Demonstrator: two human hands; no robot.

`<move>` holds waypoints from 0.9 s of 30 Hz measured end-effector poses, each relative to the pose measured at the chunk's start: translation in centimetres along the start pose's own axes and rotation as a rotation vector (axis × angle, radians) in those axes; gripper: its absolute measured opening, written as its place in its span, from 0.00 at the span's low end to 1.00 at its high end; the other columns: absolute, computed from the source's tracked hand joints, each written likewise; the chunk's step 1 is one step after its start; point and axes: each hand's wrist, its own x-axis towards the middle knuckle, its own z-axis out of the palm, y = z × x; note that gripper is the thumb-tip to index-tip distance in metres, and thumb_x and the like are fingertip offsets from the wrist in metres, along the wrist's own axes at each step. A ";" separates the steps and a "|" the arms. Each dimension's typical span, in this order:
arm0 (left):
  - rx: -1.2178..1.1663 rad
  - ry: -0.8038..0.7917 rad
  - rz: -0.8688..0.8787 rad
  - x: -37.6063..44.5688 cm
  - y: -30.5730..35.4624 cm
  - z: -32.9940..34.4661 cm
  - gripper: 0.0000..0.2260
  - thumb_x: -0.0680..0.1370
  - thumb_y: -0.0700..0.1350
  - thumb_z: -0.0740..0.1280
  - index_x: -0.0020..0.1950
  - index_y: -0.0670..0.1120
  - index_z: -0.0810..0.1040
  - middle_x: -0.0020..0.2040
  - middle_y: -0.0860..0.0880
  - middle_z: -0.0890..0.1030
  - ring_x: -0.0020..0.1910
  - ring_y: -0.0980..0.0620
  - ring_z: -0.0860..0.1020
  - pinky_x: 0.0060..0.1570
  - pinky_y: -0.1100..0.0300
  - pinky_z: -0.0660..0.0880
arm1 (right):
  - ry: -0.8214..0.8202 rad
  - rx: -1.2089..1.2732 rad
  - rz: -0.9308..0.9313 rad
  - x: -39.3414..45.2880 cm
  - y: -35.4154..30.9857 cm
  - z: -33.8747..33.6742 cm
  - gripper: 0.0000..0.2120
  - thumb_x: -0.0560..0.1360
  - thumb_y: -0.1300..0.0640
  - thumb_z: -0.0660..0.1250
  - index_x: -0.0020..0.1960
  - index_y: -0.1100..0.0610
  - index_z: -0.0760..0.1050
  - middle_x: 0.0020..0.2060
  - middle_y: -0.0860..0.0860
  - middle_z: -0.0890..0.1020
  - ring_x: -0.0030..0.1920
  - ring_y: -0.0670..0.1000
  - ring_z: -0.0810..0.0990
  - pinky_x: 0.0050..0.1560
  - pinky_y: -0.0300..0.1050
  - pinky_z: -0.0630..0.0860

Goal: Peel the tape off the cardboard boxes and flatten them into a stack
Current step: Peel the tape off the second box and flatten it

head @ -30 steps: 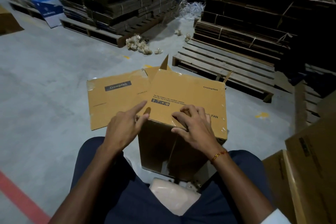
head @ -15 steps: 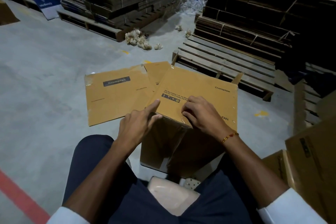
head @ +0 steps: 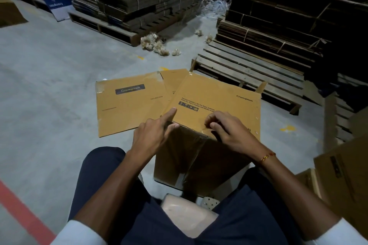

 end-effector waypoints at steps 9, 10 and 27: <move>0.035 -0.024 0.006 0.6 0.9 0.2 0.28 0.79 0.68 0.49 0.79 0.65 0.52 0.50 0.46 0.84 0.45 0.43 0.82 0.41 0.51 0.80 | 0.002 -0.312 -0.020 -0.5 -1.7 -0.5 0.08 0.80 0.57 0.66 0.59 0.53 0.77 0.55 0.49 0.76 0.55 0.50 0.74 0.56 0.47 0.75; 0.035 -0.024 0.003 0.7 1.0 0.1 0.28 0.80 0.67 0.50 0.79 0.65 0.52 0.51 0.46 0.84 0.45 0.43 0.82 0.41 0.52 0.80 | 0.004 -0.285 -0.015 -0.4 -2.3 -0.7 0.08 0.80 0.57 0.67 0.59 0.54 0.77 0.55 0.49 0.76 0.54 0.50 0.75 0.55 0.47 0.76; 0.121 0.002 -0.034 2.6 1.2 -0.9 0.25 0.82 0.64 0.52 0.78 0.61 0.55 0.49 0.43 0.83 0.44 0.41 0.81 0.38 0.55 0.72 | 0.251 -0.333 -0.030 -7.4 -1.0 4.4 0.19 0.65 0.63 0.81 0.54 0.54 0.82 0.62 0.53 0.75 0.63 0.55 0.71 0.51 0.51 0.81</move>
